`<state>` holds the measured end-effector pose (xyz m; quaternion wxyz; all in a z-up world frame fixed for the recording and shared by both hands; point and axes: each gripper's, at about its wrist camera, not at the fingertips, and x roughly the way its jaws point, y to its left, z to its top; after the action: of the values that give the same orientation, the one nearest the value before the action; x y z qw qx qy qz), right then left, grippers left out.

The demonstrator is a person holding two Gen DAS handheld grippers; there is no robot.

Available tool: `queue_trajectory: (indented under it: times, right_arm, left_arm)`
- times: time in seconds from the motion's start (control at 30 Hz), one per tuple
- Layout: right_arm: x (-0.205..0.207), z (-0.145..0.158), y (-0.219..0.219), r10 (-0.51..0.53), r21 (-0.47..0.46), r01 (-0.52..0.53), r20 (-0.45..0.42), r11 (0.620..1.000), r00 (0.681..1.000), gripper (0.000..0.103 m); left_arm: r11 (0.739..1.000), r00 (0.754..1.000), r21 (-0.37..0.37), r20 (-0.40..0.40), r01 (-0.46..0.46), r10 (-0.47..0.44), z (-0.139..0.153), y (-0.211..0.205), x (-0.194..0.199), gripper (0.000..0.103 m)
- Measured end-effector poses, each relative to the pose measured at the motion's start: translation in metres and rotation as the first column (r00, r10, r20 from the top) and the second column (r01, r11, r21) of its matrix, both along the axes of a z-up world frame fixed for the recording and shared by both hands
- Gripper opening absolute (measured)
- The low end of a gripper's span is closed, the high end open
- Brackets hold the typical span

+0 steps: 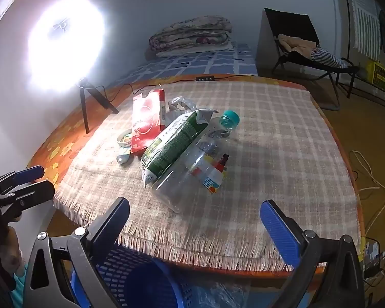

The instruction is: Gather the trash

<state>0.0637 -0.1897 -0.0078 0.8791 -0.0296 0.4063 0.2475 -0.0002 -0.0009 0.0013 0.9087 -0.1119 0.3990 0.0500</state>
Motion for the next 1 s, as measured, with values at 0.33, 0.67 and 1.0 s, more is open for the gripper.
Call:
queue_trajectory:
  times: [0.33,0.67,1.0]
  right_arm:
    - [0.001,0.008,-0.004,-0.012,0.012,0.012,0.031,1.000,0.999,0.103]
    - [-0.003,0.009,-0.002,-0.004,0.015,0.003,0.048,1.000,0.999,0.103]
    - [-0.004,0.009,-0.003,-0.004,0.019,0.004,0.046,1.000,0.999,0.103]
  left_arm:
    - [1.000,1.000,-0.004,0.008,-0.016,0.016,0.002,0.004,-0.003,0.103]
    - [1.000,1.000,-0.010,0.011,-0.018,0.019,0.004,0.006,-0.003,0.103]
    - [1.000,1.000,-0.010,0.011,-0.023,0.023,0.007,0.005,-0.005,0.103]
